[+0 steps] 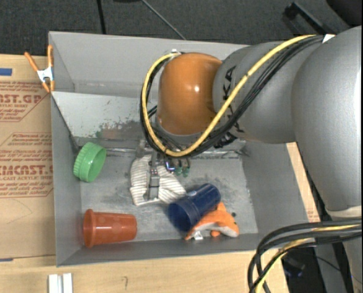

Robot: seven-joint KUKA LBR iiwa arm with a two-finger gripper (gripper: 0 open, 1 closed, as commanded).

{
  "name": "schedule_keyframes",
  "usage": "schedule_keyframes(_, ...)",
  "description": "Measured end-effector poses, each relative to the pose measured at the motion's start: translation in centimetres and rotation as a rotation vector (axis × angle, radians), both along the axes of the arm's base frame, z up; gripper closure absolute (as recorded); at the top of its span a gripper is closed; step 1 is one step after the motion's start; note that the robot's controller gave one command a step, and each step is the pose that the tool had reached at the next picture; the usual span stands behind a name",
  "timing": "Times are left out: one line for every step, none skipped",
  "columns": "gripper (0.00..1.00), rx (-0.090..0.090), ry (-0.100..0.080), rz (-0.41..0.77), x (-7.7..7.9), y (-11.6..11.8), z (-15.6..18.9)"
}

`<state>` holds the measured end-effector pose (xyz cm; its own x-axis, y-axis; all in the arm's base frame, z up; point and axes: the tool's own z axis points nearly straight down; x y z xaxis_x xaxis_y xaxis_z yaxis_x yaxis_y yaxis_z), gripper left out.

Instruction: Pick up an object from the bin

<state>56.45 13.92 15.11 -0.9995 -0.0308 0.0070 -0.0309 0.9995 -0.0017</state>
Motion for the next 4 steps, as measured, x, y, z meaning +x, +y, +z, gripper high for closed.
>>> schedule_keyframes(0.00, 0.005, -0.022, 0.029, -1.8, -3.3, 0.7)
schedule_keyframes(0.00, 0.002, -0.011, 0.107, -1.3, -5.6, -4.8)
schedule_keyframes(1.00, 0.003, -0.008, -0.139, -3.4, -5.9, -7.5)
schedule_keyframes(1.00, 0.004, -0.008, -0.139, -3.4, -5.9, -7.5)
